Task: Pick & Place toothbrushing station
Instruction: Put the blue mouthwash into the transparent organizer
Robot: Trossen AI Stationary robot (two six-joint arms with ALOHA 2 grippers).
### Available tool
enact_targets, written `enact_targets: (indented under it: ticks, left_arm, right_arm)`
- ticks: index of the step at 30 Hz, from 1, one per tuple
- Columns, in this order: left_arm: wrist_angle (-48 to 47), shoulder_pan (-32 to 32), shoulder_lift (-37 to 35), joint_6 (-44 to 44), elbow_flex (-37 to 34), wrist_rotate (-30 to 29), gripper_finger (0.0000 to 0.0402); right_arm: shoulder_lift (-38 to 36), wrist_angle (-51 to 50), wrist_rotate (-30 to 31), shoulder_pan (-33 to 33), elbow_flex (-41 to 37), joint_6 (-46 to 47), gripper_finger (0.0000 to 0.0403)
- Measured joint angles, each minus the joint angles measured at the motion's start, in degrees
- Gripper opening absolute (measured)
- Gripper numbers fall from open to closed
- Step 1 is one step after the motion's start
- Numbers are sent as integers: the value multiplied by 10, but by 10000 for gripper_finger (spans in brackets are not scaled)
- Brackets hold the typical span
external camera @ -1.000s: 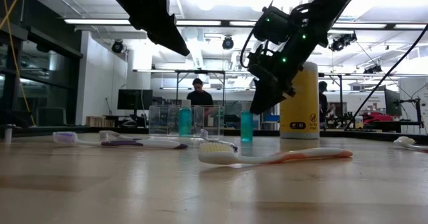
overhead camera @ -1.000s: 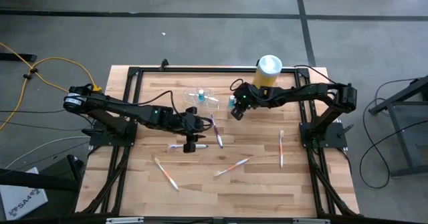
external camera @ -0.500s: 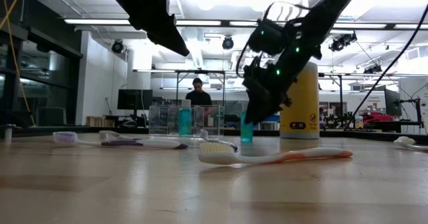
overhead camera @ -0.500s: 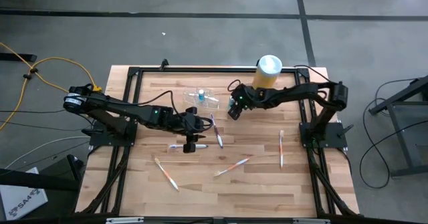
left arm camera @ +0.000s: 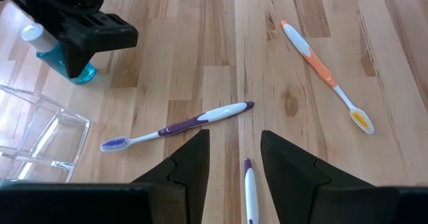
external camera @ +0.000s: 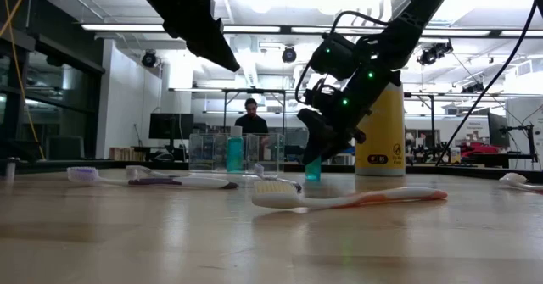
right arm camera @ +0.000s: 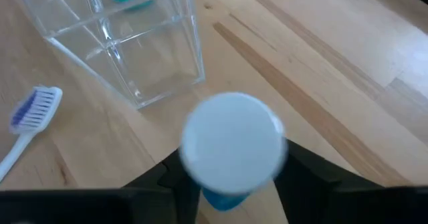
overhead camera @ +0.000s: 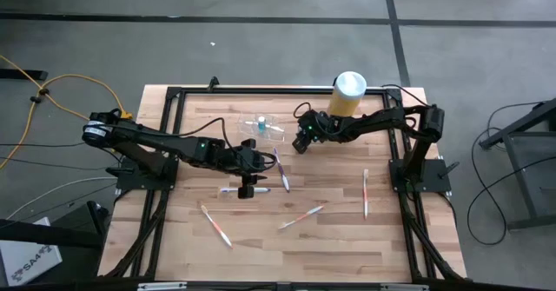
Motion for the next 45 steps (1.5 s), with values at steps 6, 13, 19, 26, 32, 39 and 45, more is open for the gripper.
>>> enact_targets:
  ticks: [6, 13, 19, 26, 32, 39, 45]
  left_arm:
    - [0, 0, 0, 0, 0, 0, 129]
    - [0, 0, 0, 0, 0, 0, 129]
    - [0, 0, 0, 0, 0, 0, 129]
    - [0, 0, 0, -1, 0, 0, 129]
    - [0, 0, 0, -1, 0, 0, 129]
    - [0, 0, 0, -3, 0, 0, 129]
    - [0, 0, 0, -5, 0, 0, 129]
  right_arm:
    - [0, -6, -4, 0, 0, 6, 85]
    - [0, -17, -13, 0, 1, 7, 64]
    - [0, -19, -30, 8, 1, -10, 65]
    - [-1, -22, -34, 43, 1, -25, 64]
    - [-1, -30, -27, 85, 1, -36, 64]
    - [-23, -61, 7, 132, -1, -44, 64]
    - [-54, -91, 9, 163, -1, -41, 64]
